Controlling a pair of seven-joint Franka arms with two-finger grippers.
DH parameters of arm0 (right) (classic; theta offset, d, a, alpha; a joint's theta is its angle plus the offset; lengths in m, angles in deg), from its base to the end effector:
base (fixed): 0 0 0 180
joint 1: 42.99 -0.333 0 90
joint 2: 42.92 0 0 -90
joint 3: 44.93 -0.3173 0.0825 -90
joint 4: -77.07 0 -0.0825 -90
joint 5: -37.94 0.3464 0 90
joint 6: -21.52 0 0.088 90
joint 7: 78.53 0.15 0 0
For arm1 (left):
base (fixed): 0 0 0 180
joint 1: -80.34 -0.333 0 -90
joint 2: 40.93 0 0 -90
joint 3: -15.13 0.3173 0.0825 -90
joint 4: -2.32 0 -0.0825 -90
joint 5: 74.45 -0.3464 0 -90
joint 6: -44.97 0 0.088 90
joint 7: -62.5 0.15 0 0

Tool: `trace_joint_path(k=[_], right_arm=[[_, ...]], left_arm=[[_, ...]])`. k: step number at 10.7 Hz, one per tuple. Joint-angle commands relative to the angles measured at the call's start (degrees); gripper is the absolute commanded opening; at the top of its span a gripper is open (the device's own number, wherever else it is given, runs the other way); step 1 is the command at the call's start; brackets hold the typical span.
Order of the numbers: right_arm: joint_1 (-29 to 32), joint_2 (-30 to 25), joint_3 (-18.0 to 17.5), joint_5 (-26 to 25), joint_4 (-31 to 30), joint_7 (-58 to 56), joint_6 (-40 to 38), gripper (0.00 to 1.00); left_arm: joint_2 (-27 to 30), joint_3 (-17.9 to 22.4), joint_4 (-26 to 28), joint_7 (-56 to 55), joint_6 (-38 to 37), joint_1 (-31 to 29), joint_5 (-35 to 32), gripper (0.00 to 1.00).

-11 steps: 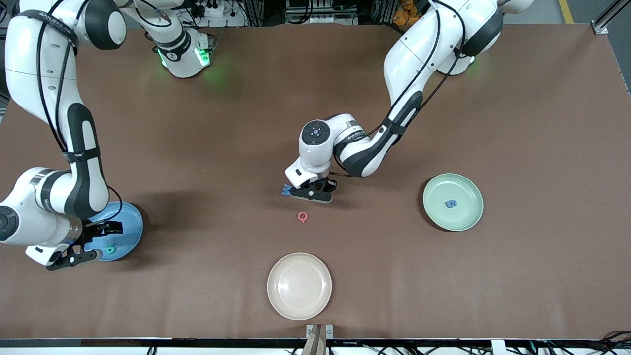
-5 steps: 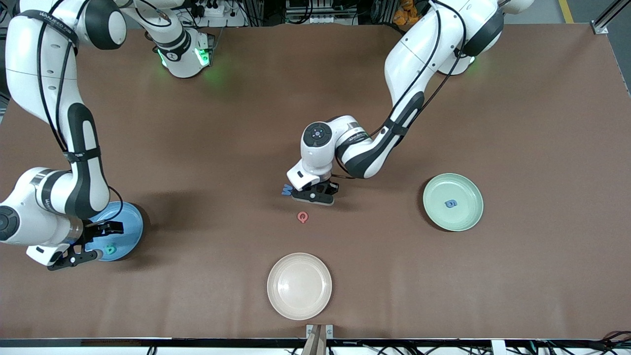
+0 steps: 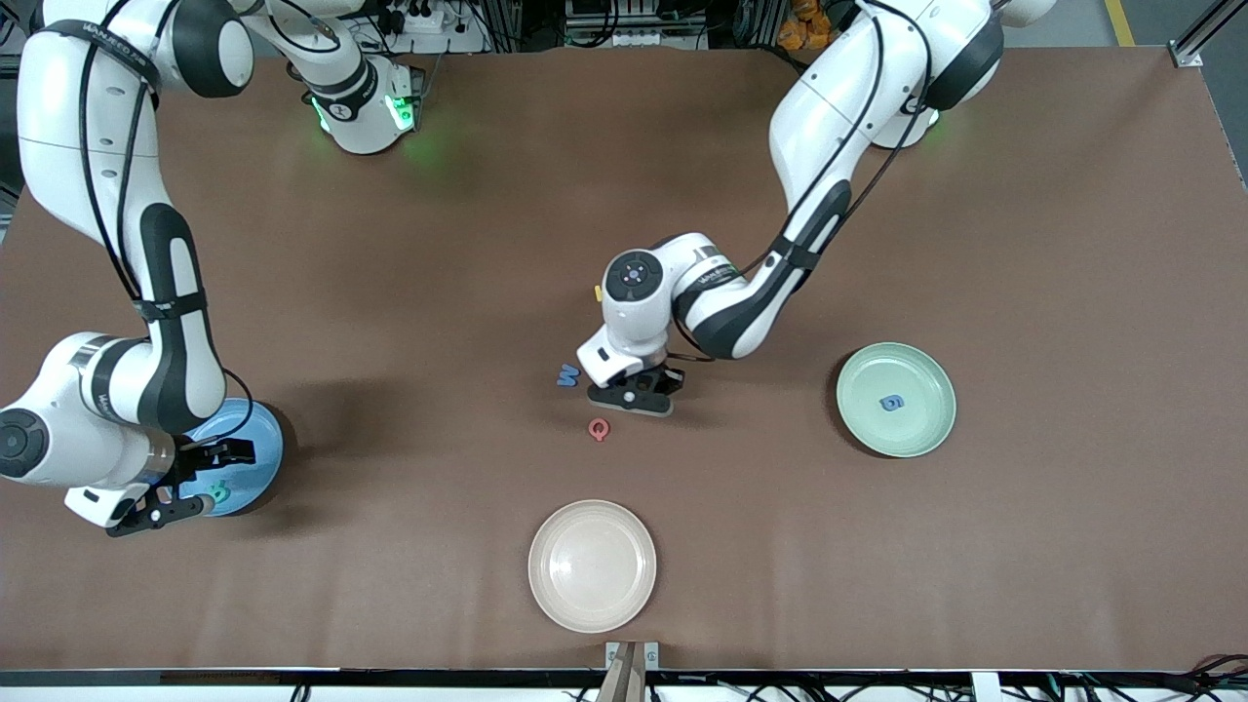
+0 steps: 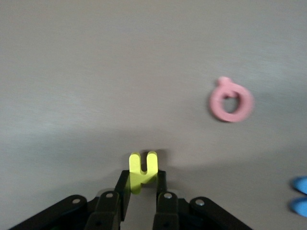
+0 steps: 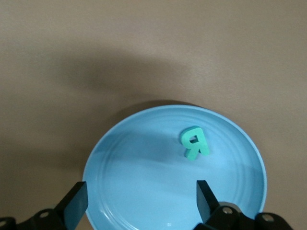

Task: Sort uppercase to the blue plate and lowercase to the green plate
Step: 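Carry the yellow letter with the left gripper over the green plate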

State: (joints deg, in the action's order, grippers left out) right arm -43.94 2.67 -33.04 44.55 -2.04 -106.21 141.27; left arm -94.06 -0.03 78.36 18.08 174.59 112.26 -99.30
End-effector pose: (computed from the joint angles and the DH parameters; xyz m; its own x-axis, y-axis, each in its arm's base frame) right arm 0.6858 -0.0966 0.2175 0.9558 0.2815 -0.0852 0.2836 -0.9588 0.0139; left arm 0.5354 -0.4808 0.1682 0.9702 -0.2117 0.1182 -0.2044 -0.9763 -0.0705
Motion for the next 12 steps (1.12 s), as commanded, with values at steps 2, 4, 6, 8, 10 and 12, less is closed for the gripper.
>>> trace_joint_path(k=[2, 4, 6, 8, 10, 12], right_arm=[[-1.85, -0.59, -0.11, 1.48, -0.17, -0.44, -0.57, 1.00], [-2.30, -0.68, -1.77, 3.75, -0.17, -0.36, -0.66, 1.00], [-4.57, -0.68, -2.31, 4.20, -0.17, 0.69, -0.57, 1.00], [-9.04, -0.76, -2.31, 4.21, 0.09, 4.89, -0.04, 1.00], [-14.05, -0.76, -2.31, 4.12, 0.45, 12.17, 0.05, 1.00], [-19.15, -0.94, -2.57, 4.29, 1.58, 17.12, 0.14, 1.00]], left_arm=[[5.22, -0.56, 6.47, 5.05, -1.47, -5.63, -1.43, 0.02], [8.99, -0.66, 11.82, 8.20, -1.65, -8.44, -1.43, 0.00], [14.43, -0.83, 18.49, 10.84, -1.65, -11.43, -1.43, 0.00], [21.02, -0.92, 26.40, 15.75, -1.47, -15.90, -1.43, 0.00], [25.95, -1.70, 33.18, 20.68, 0.45, -21.17, -1.43, 0.00], [29.22, -3.81, 38.55, 26.30, 3.17, -28.28, -1.43, 0.00]])
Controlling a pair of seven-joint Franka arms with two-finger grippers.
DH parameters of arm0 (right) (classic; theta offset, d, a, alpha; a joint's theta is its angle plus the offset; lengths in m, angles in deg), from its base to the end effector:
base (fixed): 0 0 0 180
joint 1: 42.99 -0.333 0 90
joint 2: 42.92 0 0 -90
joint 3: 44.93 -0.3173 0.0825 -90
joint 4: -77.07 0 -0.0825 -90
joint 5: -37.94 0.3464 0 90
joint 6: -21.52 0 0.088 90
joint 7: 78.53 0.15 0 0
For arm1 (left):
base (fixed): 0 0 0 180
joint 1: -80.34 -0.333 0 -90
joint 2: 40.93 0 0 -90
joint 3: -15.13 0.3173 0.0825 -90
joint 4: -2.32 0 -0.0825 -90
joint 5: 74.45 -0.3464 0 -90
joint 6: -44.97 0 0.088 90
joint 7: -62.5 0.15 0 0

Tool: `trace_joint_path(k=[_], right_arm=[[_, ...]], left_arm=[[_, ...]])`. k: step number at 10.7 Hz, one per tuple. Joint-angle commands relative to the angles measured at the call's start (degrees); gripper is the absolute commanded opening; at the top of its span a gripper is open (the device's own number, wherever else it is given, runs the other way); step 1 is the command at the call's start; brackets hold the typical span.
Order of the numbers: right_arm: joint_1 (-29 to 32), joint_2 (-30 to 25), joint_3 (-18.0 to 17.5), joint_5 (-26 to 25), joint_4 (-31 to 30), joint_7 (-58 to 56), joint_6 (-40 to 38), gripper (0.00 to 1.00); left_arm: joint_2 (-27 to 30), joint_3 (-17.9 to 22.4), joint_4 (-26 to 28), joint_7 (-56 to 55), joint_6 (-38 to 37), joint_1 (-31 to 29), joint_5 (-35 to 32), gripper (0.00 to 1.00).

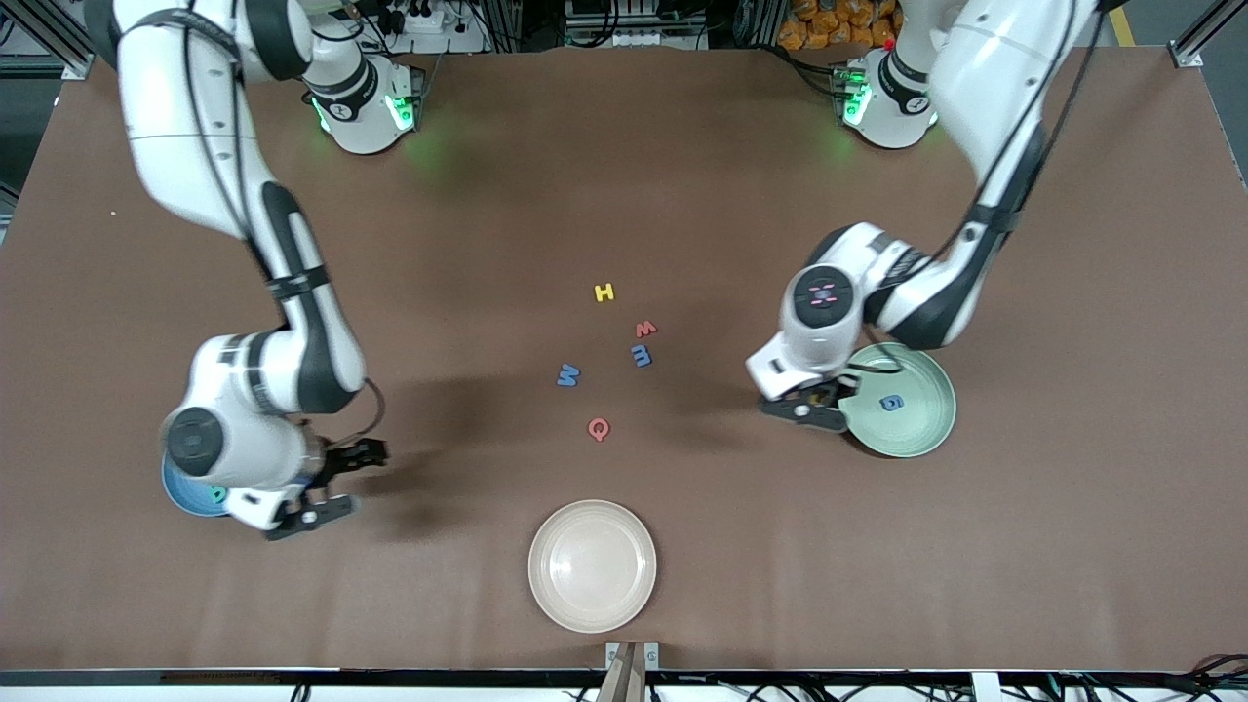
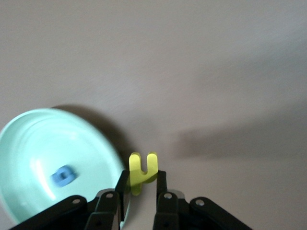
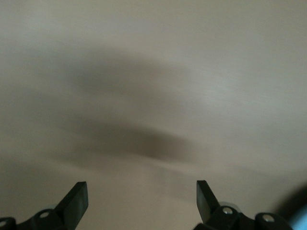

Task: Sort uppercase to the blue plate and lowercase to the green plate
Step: 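Carry the yellow letter with the left gripper over the green plate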

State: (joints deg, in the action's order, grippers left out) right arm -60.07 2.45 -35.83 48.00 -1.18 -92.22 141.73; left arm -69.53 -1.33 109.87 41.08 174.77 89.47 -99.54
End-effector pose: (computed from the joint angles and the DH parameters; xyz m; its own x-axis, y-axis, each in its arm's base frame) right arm 0.6857 0.1317 0.2237 0.9451 0.3245 -0.0398 0.3227 -0.9454 -0.0450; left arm 0.5545 -0.2306 0.2324 0.9430 -0.3315 -0.0277 -0.3303 -0.9230 -0.1972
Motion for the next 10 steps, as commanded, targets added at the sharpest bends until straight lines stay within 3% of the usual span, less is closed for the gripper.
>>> trace_joint_path(k=[1, 5, 8, 10], right_arm=[[-5.66, -0.38, -0.14, 1.98, 1.51, 4.62, 0.20, 1.00], [-14.02, -0.11, -1.63, 3.92, 4.24, 8.74, 4.33, 1.00], [-21.22, 2.07, -1.46, 3.22, 4.51, 14.46, 4.69, 1.00], [-24.48, 7.07, -1.02, 2.61, 8.97, 17.54, 6.35, 1.00]], left_arm=[[5.75, -4.09, 9.58, 6.10, 4.91, -9.79, -1.28, 0.00], [6.46, -11.82, 13.65, 19.02, 8.18, -27.29, -1.28, 0.00], [5.76, -12.89, 14.18, 19.93, 9.15, -29.35, -1.28, 0.00], [5.06, -12.81, 14.18, 19.93, 9.85, -29.52, -1.19, 0.00]])
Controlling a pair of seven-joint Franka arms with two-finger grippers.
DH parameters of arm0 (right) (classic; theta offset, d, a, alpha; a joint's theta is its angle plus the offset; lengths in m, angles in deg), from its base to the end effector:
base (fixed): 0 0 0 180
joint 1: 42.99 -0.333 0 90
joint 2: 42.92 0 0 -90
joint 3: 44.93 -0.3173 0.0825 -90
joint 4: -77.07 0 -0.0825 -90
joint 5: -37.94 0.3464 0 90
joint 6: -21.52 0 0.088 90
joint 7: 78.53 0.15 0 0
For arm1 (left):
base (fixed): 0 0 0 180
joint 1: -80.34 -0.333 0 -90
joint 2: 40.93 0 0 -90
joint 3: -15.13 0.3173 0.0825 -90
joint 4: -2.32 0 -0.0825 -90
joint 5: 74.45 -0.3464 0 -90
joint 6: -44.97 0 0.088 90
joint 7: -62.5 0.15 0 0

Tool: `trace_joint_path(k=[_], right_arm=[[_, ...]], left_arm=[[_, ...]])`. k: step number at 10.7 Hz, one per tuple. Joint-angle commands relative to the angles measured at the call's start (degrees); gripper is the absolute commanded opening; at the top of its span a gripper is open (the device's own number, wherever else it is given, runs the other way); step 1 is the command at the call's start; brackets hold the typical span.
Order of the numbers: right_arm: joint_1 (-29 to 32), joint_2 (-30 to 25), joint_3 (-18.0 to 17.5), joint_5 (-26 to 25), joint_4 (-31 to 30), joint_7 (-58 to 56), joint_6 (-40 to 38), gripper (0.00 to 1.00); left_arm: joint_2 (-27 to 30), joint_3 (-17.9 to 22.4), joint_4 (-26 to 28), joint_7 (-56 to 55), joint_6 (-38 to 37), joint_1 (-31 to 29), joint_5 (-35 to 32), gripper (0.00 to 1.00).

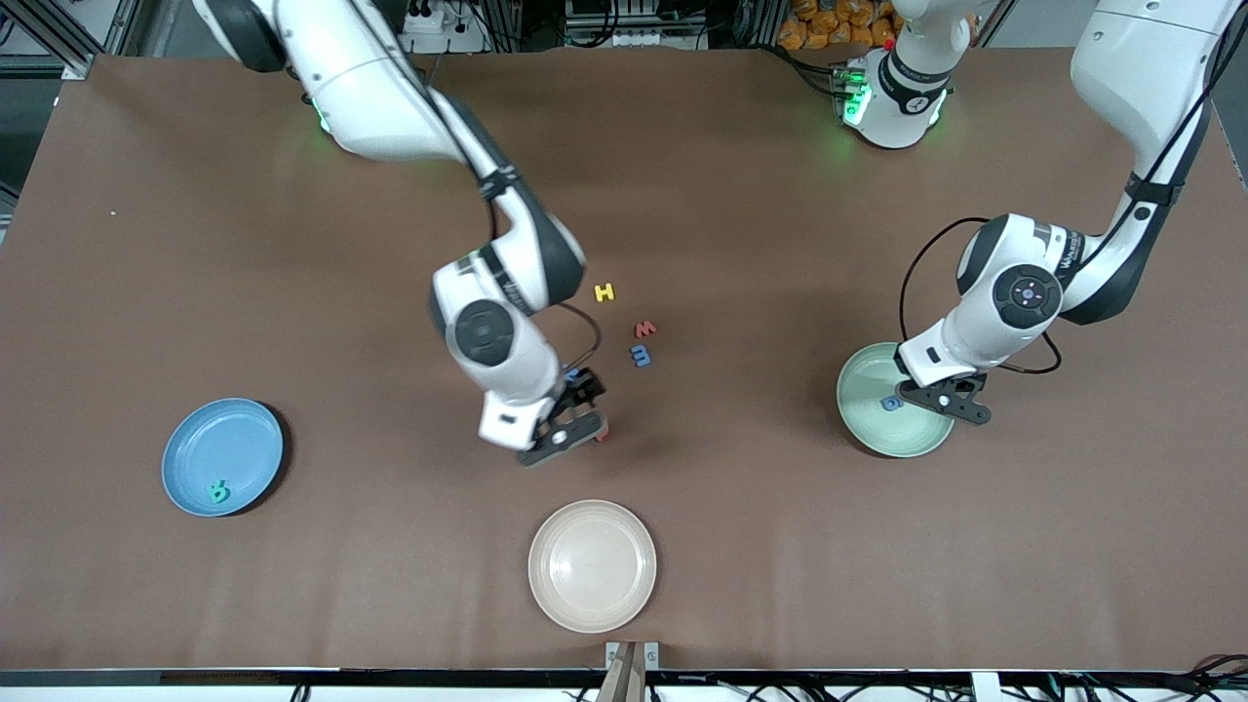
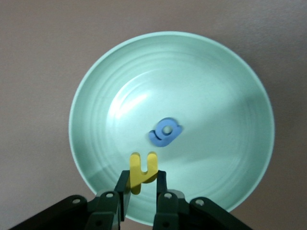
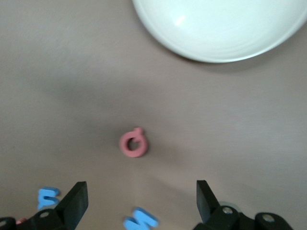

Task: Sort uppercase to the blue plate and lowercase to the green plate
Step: 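Release the yellow letter on the green plate while the right gripper reaches letters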

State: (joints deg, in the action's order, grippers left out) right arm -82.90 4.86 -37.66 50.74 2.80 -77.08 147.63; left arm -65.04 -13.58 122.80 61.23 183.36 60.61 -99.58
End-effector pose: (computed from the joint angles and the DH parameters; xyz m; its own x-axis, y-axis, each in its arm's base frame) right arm 0.5925 0.4222 0.2312 0.8933 0.4437 0.0719 0.4490 -0.8882 -0.0979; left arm 0.5477 -0.0731 0.2226 0.9058 -0.4218 -0.0390 -0.4236 -0.9023 -0.0801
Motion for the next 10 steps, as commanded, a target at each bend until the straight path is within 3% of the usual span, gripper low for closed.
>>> trace_joint_path(k=[1, 3, 4, 6, 10], right_arm=[[-2.62, 6.26, 0.99, -0.23, 6.32, 4.24, 0.54, 1.00], [-3.07, 7.94, 1.51, -0.32, 6.77, 4.87, 0.89, 1.00], [-3.16, 8.73, 1.86, -0.32, 7.03, 4.87, 1.94, 1.00], [-3.25, 9.53, 2.30, -0.32, 7.12, 4.96, 2.04, 1.00], [-3.25, 11.19, 2.31, -0.41, 8.70, 4.96, 3.09, 1.00]], left_arm=[[0.30, -0.64, 1.25, -0.30, 1.35, -0.75, -1.15, 0.00], [-0.49, -0.64, 1.08, -1.09, 2.14, -0.66, -0.44, 0.04], [-1.02, -0.64, 0.81, -1.44, 2.14, -0.57, -0.36, 0.20], [-1.11, -0.64, 0.72, -3.20, 2.14, -0.22, -0.35, 0.41], [-0.32, -2.04, -0.41, -6.79, 1.45, 0.39, -0.35, 0.47]])
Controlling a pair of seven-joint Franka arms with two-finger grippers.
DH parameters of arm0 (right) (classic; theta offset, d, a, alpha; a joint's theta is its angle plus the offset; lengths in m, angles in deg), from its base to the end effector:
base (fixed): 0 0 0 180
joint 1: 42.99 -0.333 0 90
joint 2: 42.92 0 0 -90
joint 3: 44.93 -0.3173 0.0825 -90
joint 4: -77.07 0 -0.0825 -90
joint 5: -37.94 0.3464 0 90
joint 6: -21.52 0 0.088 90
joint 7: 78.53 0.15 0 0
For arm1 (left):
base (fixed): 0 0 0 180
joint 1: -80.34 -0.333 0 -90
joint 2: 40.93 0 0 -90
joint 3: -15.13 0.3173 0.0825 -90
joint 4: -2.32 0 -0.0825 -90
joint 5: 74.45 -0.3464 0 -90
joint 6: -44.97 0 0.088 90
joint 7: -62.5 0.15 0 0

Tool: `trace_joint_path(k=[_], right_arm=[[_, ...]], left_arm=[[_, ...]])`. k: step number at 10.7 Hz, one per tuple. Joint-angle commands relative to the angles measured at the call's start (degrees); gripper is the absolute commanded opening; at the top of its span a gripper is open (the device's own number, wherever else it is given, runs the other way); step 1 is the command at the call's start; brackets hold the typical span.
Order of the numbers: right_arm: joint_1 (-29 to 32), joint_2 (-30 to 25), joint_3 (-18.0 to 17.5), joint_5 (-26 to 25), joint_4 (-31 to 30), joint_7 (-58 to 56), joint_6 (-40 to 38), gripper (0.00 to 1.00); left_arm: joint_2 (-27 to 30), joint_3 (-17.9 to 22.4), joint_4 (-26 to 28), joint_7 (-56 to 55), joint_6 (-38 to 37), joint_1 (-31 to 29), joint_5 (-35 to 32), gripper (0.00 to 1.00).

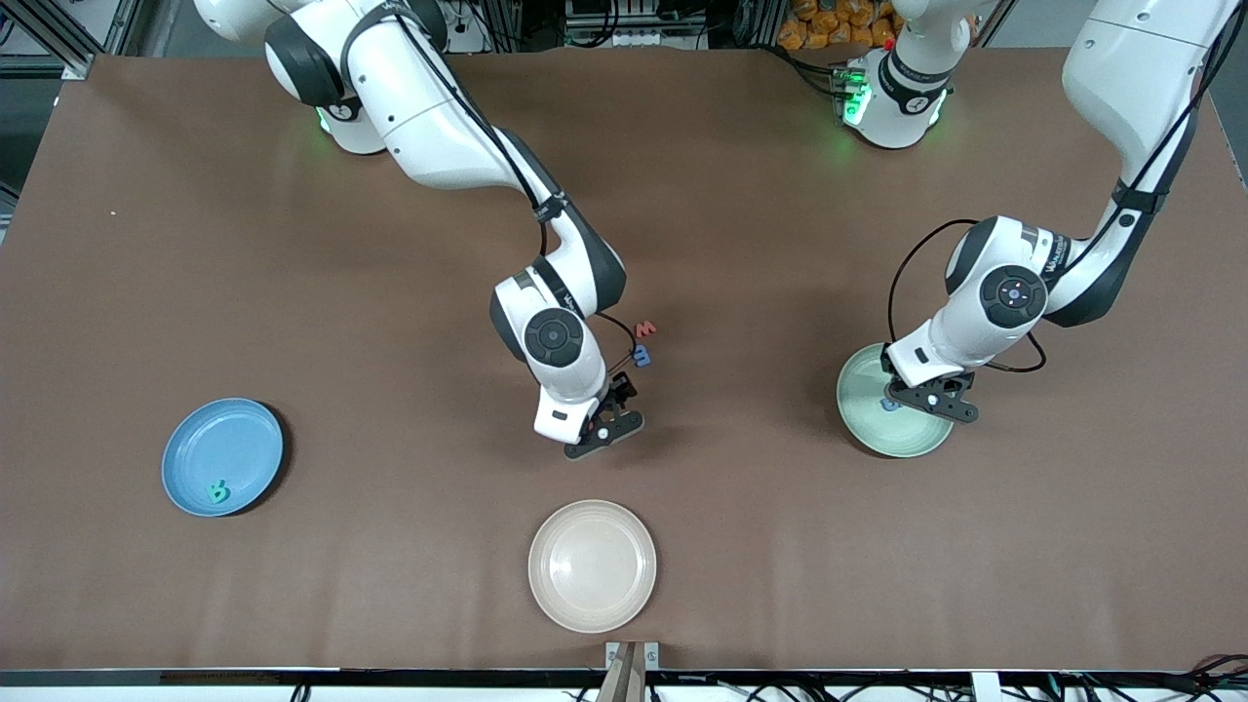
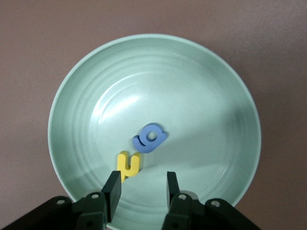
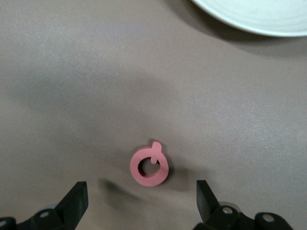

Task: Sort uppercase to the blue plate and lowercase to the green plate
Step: 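Release the yellow letter on the green plate while the right gripper reaches letters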

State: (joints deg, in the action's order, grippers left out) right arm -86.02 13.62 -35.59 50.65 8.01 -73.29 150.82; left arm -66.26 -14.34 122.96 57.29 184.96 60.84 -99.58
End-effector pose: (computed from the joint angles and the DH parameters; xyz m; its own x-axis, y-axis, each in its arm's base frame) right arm 0.5895 0.4462 0.1660 0.9033 0.4230 0.0718 0.4270 -0.9027 -0.0527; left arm 0.5470 -0.0855 0.2150 0.9261 -0.3767 -0.0206 -0.3773 -0.9241 -0.0612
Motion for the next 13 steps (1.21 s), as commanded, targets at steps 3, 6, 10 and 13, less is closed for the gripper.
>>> trace_joint_path(k=[3, 6, 10, 13], right_arm=[[-1.70, 3.22, 1.81, -0.31, 3.76, 1.18, -0.10, 1.00], [-1.88, 3.49, 2.08, -2.94, 3.67, 0.92, -0.10, 0.01], [-1.18, 3.40, 2.17, -3.13, 3.67, 0.30, 1.12, 0.00], [-0.39, 2.01, 3.83, -2.95, 3.85, 0.39, 1.31, 0.00]], left_arm=[[1.16, -7.68, -5.31, -10.83, -9.17, 0.07, -0.18, 0.50], [0.98, -13.58, -7.18, -21.91, -12.46, 0.59, -0.18, 0.48], [0.54, -13.95, -8.32, -25.89, -12.55, 3.14, -0.10, 0.47], [0.46, -13.95, -9.20, -26.86, -12.90, 4.20, 2.09, 0.46]])
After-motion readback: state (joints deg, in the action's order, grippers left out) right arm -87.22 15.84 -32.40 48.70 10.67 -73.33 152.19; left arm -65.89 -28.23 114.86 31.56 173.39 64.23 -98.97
